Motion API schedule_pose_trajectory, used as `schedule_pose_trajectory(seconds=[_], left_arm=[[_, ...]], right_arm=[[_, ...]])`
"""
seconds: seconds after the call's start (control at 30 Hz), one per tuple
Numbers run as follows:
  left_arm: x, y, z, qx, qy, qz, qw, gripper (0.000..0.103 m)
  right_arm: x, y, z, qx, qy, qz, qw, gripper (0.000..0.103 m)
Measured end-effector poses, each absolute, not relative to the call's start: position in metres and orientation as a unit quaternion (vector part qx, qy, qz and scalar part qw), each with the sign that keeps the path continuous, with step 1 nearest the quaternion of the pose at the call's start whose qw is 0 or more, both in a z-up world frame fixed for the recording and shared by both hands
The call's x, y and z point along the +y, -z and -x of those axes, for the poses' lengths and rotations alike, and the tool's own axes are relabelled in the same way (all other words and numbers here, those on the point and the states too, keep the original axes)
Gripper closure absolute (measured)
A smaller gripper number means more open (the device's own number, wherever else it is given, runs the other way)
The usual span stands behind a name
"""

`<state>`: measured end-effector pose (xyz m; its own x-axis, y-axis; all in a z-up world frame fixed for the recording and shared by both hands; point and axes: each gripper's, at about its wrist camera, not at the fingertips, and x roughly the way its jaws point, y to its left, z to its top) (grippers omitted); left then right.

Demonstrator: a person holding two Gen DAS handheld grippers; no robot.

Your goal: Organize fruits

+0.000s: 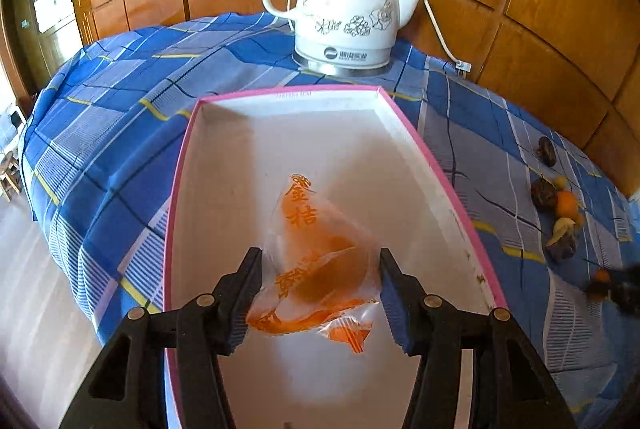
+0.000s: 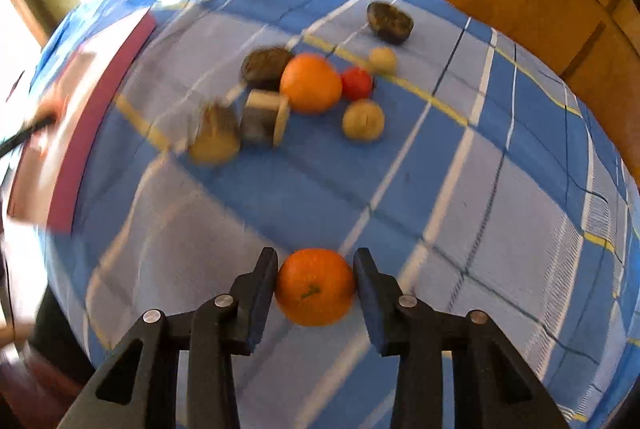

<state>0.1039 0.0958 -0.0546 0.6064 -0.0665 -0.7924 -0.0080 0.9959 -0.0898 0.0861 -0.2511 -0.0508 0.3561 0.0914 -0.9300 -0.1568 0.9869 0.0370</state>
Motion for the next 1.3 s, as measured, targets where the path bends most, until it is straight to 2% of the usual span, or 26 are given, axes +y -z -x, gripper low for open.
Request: schedule_pose_trajectory(seconds=[0.37,0.43,0.53,0.67,0.93,1.03,1.3], left_arm=[[0.101,0.054,-0.100,0.431,0.011,0.046,0.901,0.043],[0.103,0.052,-0.100,0.431,0.013,0.050,0.901,0.043],[0.105,0.049,-0.099,0.427,0.013,0.055,0.902,0.043],[0.106,0.045,-0.098,0.423,0.016,0.060,0.904,0.043],[0.111,0.031,-0.095,0.400,0.003,0.037,0.916,0.042],[0.118,0.024,-0.099,0.390,-0.018,0.014,0.921,0.037],[0.152,-0.002,-0.081,0.356,-0.068,0.049,0.931,0.036]], right_arm=[[-0.215,0.031,-0.125,0.520,-0.125,-0.096,0.839,0.061],[-0.206,0.034,-0.128,0.525,-0.123,-0.091,0.837,0.060],[-0.183,0.044,-0.142,0.530,-0.099,-0.023,0.842,0.057],[-0.166,0.057,-0.146,0.541,-0.081,0.054,0.835,0.059],[-0.170,0.056,-0.142,0.516,-0.083,0.037,0.852,0.062],[-0.166,0.046,-0.138,0.504,-0.098,0.031,0.858,0.062],[-0.137,0.033,-0.127,0.479,-0.119,0.063,0.867,0.062]])
